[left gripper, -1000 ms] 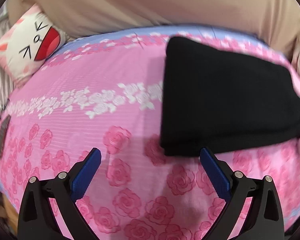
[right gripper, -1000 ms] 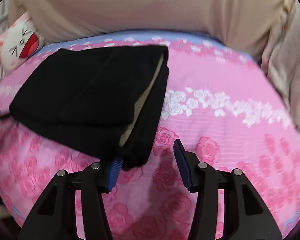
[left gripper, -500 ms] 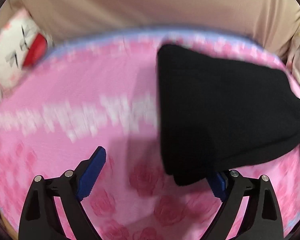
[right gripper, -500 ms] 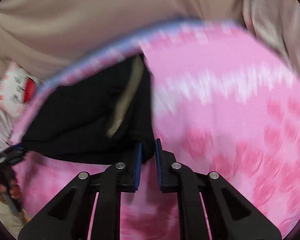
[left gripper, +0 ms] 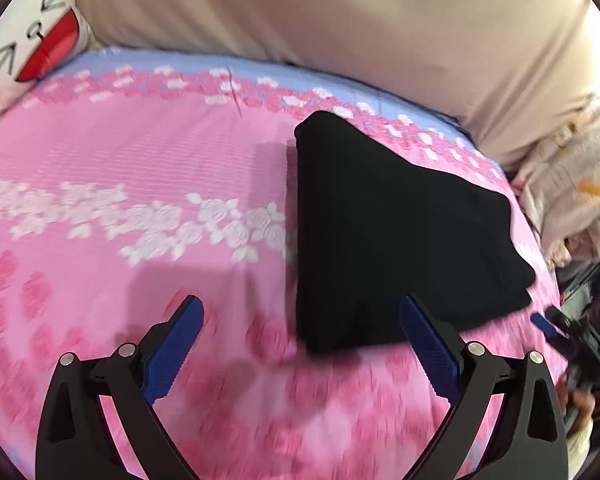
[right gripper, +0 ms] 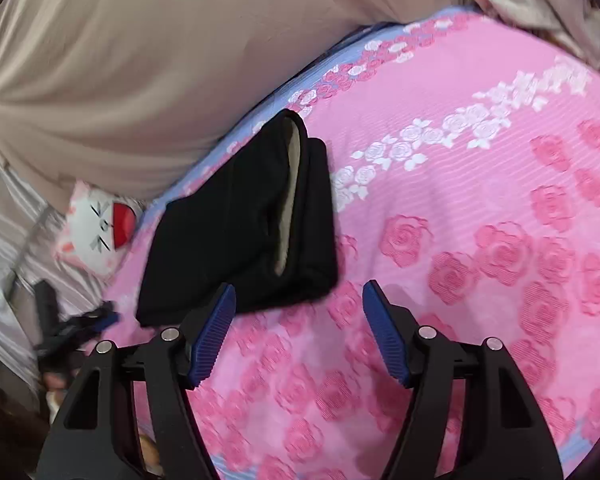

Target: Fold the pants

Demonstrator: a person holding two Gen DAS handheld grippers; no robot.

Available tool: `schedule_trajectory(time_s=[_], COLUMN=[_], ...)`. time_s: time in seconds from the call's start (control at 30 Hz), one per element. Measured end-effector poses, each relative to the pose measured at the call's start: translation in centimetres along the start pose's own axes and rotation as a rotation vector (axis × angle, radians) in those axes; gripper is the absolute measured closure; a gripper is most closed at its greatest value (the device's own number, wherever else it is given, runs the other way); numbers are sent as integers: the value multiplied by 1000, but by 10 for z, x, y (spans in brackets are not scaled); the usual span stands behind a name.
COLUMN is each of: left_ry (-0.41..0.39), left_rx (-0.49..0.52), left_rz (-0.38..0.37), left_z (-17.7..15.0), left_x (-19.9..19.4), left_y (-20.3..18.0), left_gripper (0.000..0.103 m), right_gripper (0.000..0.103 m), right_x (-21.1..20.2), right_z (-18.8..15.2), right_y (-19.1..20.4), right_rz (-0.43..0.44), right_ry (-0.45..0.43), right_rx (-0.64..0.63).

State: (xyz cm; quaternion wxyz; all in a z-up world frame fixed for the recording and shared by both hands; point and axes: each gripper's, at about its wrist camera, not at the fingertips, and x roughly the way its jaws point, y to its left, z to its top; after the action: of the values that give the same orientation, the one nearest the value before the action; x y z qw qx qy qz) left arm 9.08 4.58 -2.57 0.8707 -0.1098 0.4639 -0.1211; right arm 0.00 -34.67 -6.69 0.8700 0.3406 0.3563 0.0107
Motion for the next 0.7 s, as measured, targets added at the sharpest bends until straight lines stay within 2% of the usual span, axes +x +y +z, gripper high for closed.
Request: schedule_trajectory(time_s=[0.07, 0.13, 0.23, 0.27, 0.33, 0.37, 0.4, 0.43, 0.53, 0.63, 0.7], left_ry=[49, 100, 87, 76, 78, 80, 82, 99, 100, 125, 148], left_rx=[-29, -68, -60, -42, -13, -8, -7, -22, -2, 12, 6], left_rz=[15, -18, -5, 13, 11, 1, -37, -86, -71, -109, -138], left_z=[8, 14, 20, 23, 28, 29, 31, 33, 40, 33, 18], left_x=[27, 52, 60, 64, 71, 73, 73, 72, 53, 26, 5], left_y=[0, -4, -14, -20, -29, -30, -31, -32, -34, -30, -21], left_gripper=[6, 5, 5, 5, 8, 17, 52, 64, 80, 83, 82], right_gripper=[36, 35, 33, 26, 25, 36, 45, 62, 70, 72, 71], right_x=[11, 25, 42, 45, 54, 60, 65, 68, 53, 27, 17], right_z=[6, 10, 10, 11, 11, 12, 12, 11, 14, 9, -4], right_y=[-3, -7, -4, 2, 11, 14, 17, 17, 30, 47, 51], right_rz=[11, 47, 90, 80, 63, 42, 35, 61, 72, 118, 116], right_ry=[14, 40, 68, 56, 50, 49, 52, 55, 23, 27, 44], right_rx=[34, 85, 117, 95, 68, 57, 45, 61, 41, 12, -19])
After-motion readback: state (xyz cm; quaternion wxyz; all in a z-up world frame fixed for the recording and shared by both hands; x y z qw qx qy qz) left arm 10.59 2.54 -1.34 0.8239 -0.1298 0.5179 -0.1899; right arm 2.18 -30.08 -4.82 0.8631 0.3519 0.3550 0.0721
